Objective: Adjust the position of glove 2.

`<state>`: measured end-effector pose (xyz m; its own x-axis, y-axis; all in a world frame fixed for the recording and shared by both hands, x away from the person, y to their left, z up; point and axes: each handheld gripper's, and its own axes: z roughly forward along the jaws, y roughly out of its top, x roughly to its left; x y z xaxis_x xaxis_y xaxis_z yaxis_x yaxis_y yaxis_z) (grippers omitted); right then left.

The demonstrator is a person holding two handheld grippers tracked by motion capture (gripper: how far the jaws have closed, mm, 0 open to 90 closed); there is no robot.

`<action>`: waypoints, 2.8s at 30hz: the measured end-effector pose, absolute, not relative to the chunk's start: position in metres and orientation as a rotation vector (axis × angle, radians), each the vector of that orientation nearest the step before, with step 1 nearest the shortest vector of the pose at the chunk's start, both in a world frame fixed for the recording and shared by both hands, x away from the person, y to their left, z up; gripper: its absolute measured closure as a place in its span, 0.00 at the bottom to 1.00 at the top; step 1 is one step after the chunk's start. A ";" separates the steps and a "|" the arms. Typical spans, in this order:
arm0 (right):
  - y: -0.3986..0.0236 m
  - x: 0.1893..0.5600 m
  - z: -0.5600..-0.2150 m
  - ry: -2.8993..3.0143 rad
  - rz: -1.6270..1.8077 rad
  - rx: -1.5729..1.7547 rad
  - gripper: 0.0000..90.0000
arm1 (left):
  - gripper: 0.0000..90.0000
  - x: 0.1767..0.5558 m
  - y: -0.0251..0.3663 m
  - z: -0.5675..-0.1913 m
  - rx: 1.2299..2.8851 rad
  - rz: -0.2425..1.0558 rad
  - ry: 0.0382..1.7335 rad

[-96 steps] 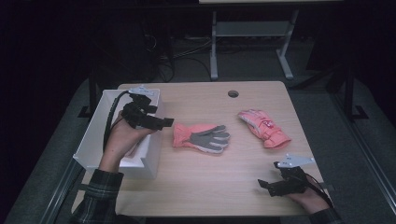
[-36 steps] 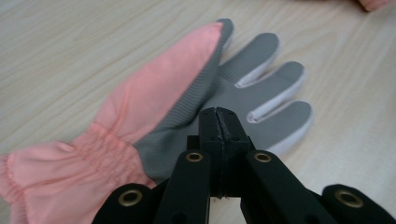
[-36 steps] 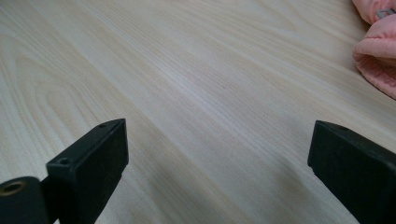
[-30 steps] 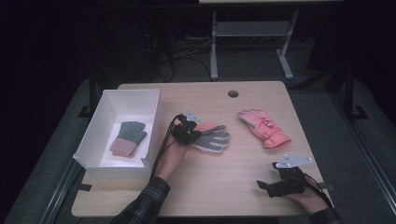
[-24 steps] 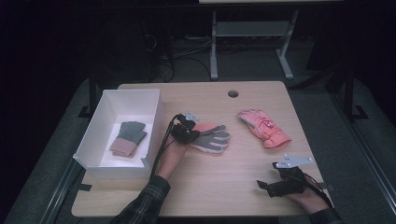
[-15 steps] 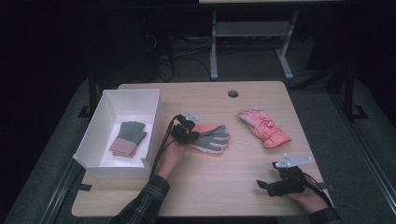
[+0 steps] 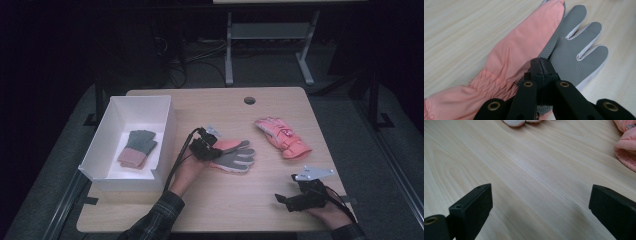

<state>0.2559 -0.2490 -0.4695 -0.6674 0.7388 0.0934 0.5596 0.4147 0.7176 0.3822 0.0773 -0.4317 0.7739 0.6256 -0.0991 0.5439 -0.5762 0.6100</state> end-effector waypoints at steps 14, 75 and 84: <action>-0.248 0.255 -0.469 2.435 1.098 1.134 0.05 | 1.00 0.356 0.044 -0.431 2.372 0.009 0.715; -0.247 0.255 -0.469 2.441 1.092 1.132 0.05 | 1.00 0.303 0.085 -0.430 2.372 -0.103 0.679; -0.248 0.255 -0.470 2.439 1.093 1.135 0.05 | 1.00 0.296 0.056 -0.434 2.372 -0.152 0.586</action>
<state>0.2550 -0.2477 -0.4699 -0.6709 0.7358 0.0923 0.5585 0.4194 0.7156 0.2963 0.0564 -0.4340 0.8919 0.3705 -0.2595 0.4499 -0.6679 0.5928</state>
